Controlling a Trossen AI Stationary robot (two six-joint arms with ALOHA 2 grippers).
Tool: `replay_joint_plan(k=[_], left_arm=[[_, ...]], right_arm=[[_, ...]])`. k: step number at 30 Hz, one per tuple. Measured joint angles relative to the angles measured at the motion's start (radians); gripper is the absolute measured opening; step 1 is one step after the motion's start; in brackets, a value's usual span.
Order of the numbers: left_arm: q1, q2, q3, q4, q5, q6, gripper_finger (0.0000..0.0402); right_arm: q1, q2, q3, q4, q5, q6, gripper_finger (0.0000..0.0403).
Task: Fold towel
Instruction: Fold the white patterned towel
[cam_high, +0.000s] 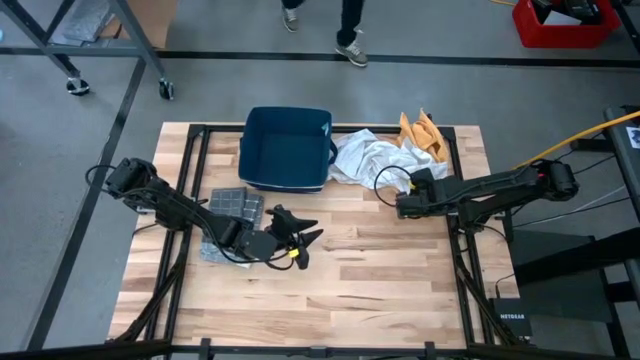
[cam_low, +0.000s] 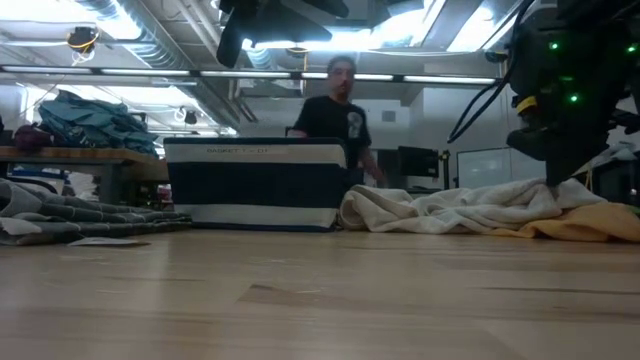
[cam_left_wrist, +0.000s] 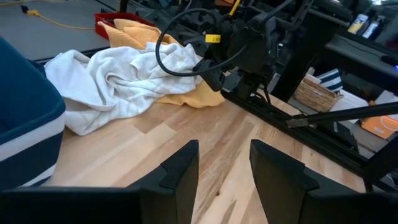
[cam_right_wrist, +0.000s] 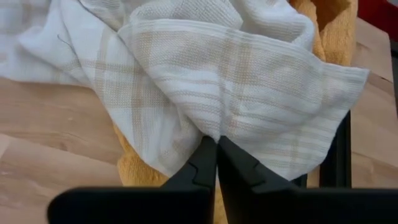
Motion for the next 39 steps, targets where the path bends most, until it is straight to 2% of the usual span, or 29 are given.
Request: replay_joint_plan(k=[7, 26, 31, 39], left_arm=[[0.000, 0.000, 0.000, 0.000, 0.000, -0.006, 0.0137], [0.000, 0.000, 0.000, -0.001, 0.000, -0.010, 0.0137], [0.000, 0.000, 0.000, -0.001, 0.000, 0.001, 0.0137], [0.004, 0.000, 0.000, 0.004, 0.000, -0.049, 0.0137]], right_arm=[[0.000, -0.005, 0.064, -0.014, -0.006, -0.090, 0.0007], [0.002, -0.011, 0.500, 0.030, 0.041, -0.411, 0.0002], [0.047, -0.010, 0.590, 0.062, 0.028, -0.495, 0.0002], [0.159, -0.011, 0.707, 0.068, 0.028, -0.525, 0.0002]])
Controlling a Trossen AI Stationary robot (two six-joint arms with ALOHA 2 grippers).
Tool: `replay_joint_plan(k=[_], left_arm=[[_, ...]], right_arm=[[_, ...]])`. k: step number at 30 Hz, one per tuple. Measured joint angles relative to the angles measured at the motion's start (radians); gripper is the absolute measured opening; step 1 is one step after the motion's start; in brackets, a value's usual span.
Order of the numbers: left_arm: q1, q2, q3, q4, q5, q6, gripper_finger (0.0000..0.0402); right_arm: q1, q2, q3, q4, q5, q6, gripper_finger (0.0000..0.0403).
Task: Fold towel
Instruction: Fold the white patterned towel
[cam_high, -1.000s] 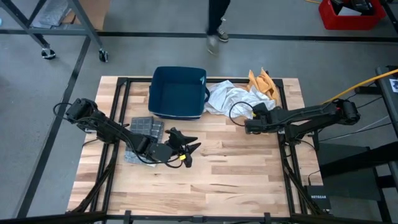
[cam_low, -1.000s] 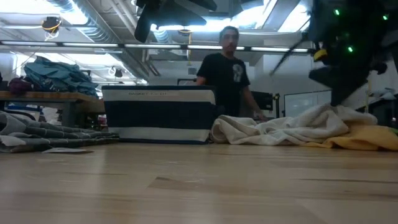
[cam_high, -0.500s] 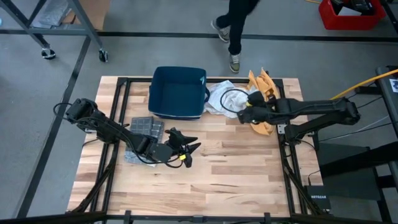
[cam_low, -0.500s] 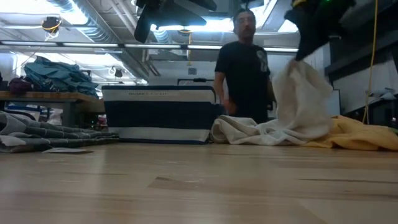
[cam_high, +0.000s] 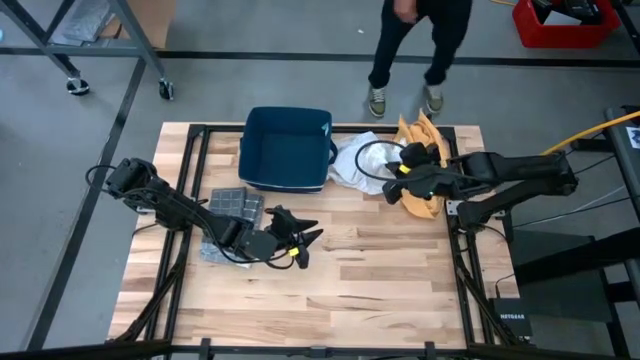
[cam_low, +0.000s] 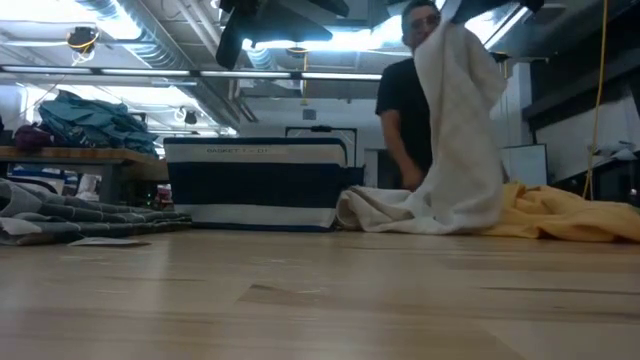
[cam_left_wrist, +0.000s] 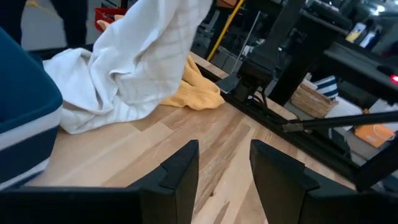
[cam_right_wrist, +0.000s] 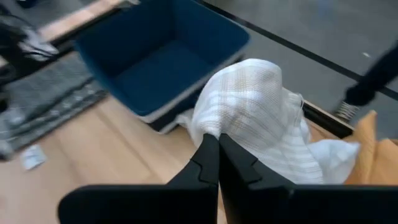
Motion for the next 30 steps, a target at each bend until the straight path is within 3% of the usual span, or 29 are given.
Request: replay_joint_plan(k=[9, 15, 23, 30], left_arm=[[0.020, 0.000, 0.000, -0.002, 0.008, -0.049, 0.0137], [0.037, 0.000, 0.000, -0.002, 0.079, 0.000, 0.0137], [0.045, 0.000, 0.000, -0.010, 0.079, 0.002, 0.0137], [0.044, 0.002, 0.000, -0.127, 0.079, -0.005, 0.0137]], right_arm=[[0.111, 0.001, 0.030, 0.057, 0.000, 0.005, 0.0002], [0.158, 0.014, 0.030, 0.083, -0.009, 0.008, 0.0002], [0.178, 0.068, 0.030, 0.128, -0.062, 0.008, 0.0002], [0.175, 0.160, 0.030, 0.126, -0.083, -0.017, 0.0002]])
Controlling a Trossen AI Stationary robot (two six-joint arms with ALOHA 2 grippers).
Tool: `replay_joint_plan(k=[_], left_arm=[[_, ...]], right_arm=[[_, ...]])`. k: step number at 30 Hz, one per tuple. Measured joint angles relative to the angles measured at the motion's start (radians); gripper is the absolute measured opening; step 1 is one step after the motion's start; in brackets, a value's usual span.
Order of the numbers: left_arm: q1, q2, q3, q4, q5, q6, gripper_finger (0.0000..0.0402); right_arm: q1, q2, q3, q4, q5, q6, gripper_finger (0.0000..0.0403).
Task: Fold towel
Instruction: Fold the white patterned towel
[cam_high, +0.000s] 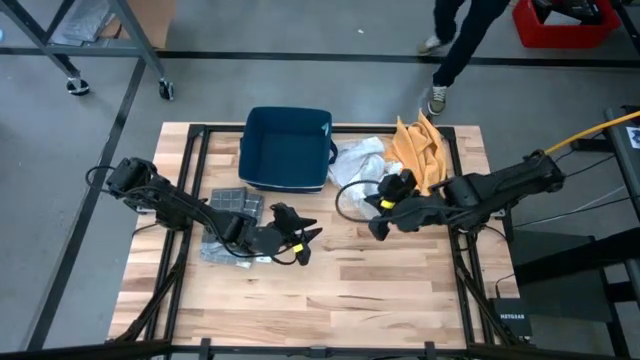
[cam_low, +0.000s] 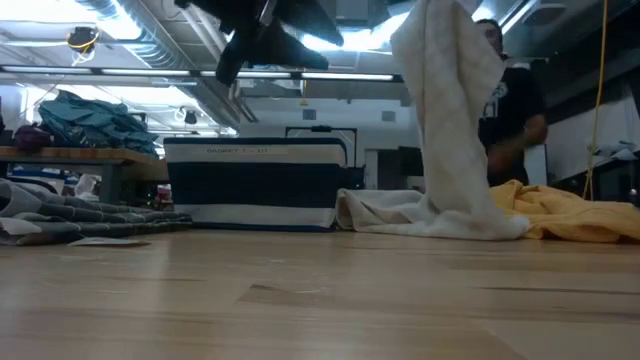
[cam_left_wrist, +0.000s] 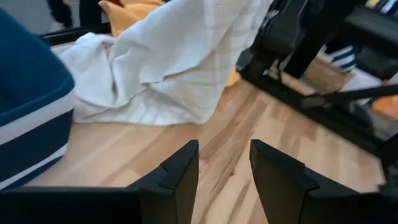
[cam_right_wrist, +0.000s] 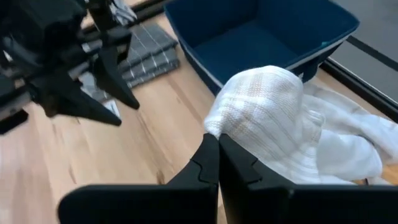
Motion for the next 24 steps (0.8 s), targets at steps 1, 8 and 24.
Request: replay_joint_plan(k=[1, 8, 24], left_arm=[[0.000, 0.002, 0.000, -0.013, 0.000, 0.000, 0.0137], [0.000, 0.042, 0.000, -0.034, 0.000, -0.027, 0.0137], [-0.016, 0.115, 0.000, 0.227, 0.170, -0.121, 0.0137]], right_arm=[[0.000, 0.014, 0.000, 0.000, -0.006, -0.014, 0.0002], [0.000, 0.119, 0.000, 0.001, -0.015, -0.095, 0.0002], [0.000, 0.216, 0.000, 0.008, -0.173, -0.331, 0.0003]])
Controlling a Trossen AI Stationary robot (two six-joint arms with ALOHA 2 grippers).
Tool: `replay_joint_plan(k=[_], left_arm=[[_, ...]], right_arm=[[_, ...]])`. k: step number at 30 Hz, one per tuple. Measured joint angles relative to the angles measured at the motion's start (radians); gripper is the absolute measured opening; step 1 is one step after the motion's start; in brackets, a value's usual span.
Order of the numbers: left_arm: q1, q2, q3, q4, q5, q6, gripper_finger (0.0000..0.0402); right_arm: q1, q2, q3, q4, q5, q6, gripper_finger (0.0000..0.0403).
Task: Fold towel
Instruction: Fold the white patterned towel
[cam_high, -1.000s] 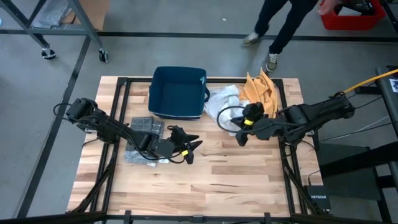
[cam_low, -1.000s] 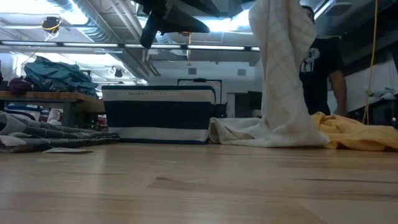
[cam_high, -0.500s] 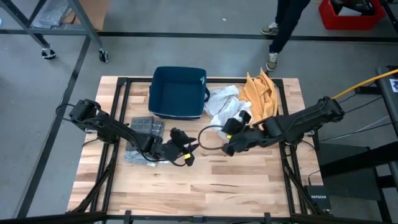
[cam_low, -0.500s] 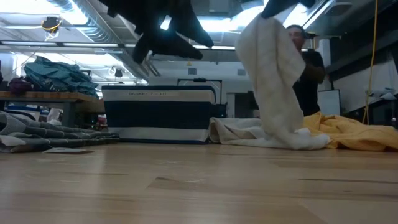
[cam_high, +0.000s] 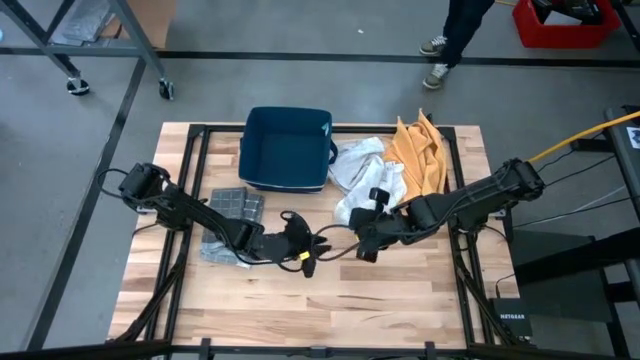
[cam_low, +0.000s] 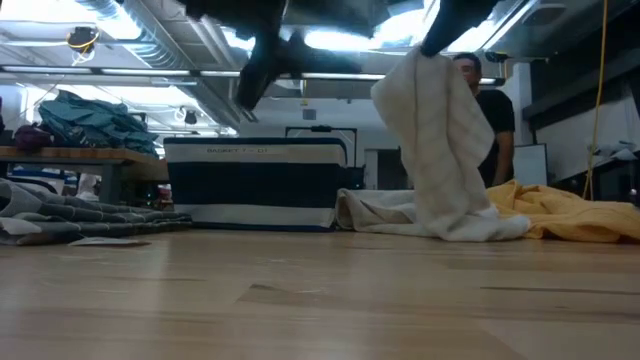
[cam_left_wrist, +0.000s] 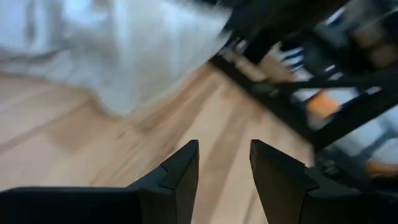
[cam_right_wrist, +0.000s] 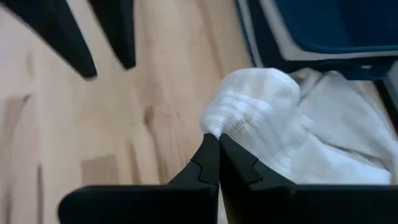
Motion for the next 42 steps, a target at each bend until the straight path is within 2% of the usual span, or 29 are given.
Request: replay_joint_plan(k=[3, 6, 14, 18, 25, 29, 38, 42], left_arm=[[-0.006, 0.000, 0.000, 0.125, 0.005, 0.120, 0.0137], [-0.006, 0.000, 0.000, 0.166, 0.011, 0.207, 0.0137], [-0.001, 0.000, 0.000, 0.152, 0.010, 0.277, 0.0137], [-0.001, 0.000, 0.000, 0.152, 0.010, 0.341, 0.0137], [-0.004, -0.001, 0.000, 0.110, 0.009, 0.331, 0.0137], [-0.001, -0.001, 0.000, 0.066, 0.009, 0.307, 0.0137], [0.016, -0.001, 0.000, 0.100, 0.017, 0.307, 0.0137], [0.016, -0.001, 0.000, 0.106, 0.023, 0.307, 0.0137]], right_arm=[[0.000, -0.002, 0.005, -0.005, -0.083, -0.045, 0.0003], [0.000, -0.002, 0.020, -0.003, -0.147, -0.067, 0.0003], [0.000, -0.002, 0.070, 0.046, -0.184, -0.075, 0.0003], [0.000, -0.002, 0.078, 0.045, -0.256, -0.096, 0.0003], [0.001, -0.002, 0.078, -0.022, -0.408, -0.098, 0.0003], [0.001, -0.002, 0.078, -0.011, -0.425, -0.098, 0.0003], [0.001, -0.002, 0.078, 0.055, -0.423, -0.098, 0.0003], [0.001, -0.002, 0.078, 0.072, -0.380, -0.099, 0.0003]])
